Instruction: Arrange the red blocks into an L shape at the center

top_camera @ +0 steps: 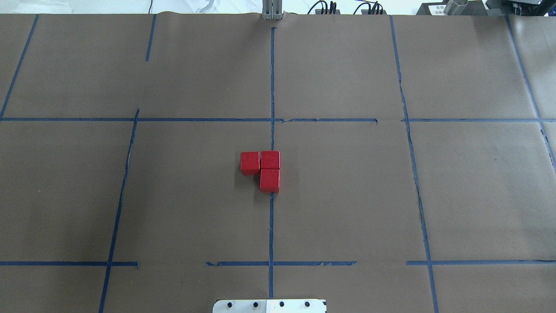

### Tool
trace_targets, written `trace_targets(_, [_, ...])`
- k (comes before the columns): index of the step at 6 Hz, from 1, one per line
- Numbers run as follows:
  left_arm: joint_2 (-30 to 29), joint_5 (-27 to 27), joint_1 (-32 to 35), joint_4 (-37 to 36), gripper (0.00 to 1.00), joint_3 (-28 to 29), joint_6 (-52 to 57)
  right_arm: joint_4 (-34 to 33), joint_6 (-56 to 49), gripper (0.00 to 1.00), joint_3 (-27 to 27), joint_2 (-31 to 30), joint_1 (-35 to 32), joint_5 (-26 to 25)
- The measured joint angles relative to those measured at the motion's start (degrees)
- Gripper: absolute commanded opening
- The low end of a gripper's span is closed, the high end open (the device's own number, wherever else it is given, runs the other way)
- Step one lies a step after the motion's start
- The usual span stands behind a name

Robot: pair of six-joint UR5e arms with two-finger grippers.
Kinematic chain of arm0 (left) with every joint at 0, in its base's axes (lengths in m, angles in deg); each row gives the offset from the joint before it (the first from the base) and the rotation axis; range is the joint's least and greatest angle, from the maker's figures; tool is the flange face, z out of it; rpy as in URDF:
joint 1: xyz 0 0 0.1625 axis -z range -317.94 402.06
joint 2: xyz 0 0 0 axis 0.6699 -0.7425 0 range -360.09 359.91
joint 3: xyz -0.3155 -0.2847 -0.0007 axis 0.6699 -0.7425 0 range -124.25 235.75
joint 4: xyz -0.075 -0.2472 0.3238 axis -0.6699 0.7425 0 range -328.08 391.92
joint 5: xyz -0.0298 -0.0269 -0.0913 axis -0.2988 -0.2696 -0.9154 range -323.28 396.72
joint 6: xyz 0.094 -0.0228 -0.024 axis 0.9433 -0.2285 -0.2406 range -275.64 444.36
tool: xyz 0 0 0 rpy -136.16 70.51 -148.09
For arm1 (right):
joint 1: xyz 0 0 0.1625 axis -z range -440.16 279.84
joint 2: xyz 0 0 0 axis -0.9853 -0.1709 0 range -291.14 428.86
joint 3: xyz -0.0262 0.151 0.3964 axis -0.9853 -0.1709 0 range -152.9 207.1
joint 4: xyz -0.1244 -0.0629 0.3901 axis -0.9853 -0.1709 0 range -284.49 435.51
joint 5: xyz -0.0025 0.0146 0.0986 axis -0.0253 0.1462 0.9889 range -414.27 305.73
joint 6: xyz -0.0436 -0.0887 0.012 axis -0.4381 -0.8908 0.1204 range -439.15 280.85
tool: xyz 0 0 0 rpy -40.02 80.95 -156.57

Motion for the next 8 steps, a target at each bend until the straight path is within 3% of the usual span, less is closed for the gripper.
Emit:
trace_targets(1, [0.0,-1.1,0.4,-0.3,1.0,1.3,-0.8,0.1,0.0,1.0,0.2,-0.7,0.0,0.0])
trace_targets(6, [0.1,4.8,0.5,-5.4,1.0,0.0,-3.7,0.2,0.1,1.0,0.2,-1.3,0.5,0.0])
trace_targets(8, [2.7,4.8,0.1,-1.6,1.0,0.3,-3.8,0.3,0.1,1.0,0.3,-1.9,0.5,0.0])
